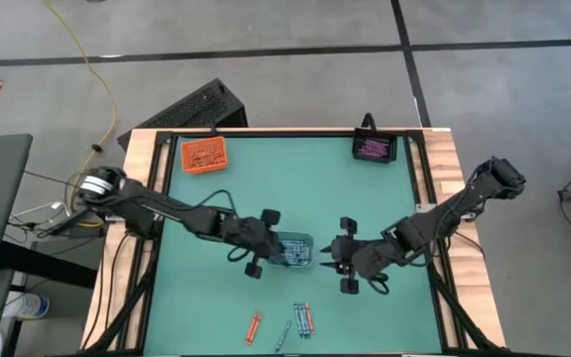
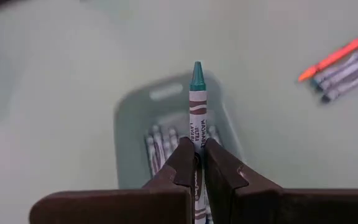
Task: Sort crayons
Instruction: Put the light blue crayon into the blue bin, then put the orange crayon into the orange bin
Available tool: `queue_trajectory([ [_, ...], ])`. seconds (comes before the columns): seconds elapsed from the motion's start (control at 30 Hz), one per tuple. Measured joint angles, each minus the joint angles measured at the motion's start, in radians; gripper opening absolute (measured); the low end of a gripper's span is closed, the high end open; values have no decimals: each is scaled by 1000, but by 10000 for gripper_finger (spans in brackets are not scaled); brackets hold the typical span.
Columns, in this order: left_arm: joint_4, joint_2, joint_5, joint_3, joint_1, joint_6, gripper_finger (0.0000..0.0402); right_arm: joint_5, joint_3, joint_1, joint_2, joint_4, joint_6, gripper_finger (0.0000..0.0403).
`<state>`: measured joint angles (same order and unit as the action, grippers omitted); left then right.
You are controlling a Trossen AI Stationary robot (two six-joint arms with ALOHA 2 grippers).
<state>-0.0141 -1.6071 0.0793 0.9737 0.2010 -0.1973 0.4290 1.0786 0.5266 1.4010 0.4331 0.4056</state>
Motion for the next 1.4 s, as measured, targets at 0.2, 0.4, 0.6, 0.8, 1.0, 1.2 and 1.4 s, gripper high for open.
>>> queue_trajectory([
  [0.2, -56, -91, -37, 0, -29, 8, 2, 13, -8, 75, 0, 38, 107, 141],
  [0.4, -29, -99, -48, 0, -48, 40, 36, 44, -13, 136, 36, 101, 260, 141],
  [0.6, -20, -96, -86, 0, -47, 35, 76, 44, -18, 162, 133, 116, 368, 141],
  [0.8, -19, -96, -109, 0, -40, 33, 111, 44, -18, 174, 202, 215, 564, 141],
  [1.0, -17, -96, -194, 0, 2, 12, 129, 48, -18, 213, 251, 200, 665, 141],
  [1.2, 11, -95, -223, 0, 112, -46, 130, 67, -18, 236, 337, -85, 561, 141],
  [1.4, 40, -95, -165, 0, 218, -26, 130, 70, -17, 240, 428, -307, 436, 141],
])
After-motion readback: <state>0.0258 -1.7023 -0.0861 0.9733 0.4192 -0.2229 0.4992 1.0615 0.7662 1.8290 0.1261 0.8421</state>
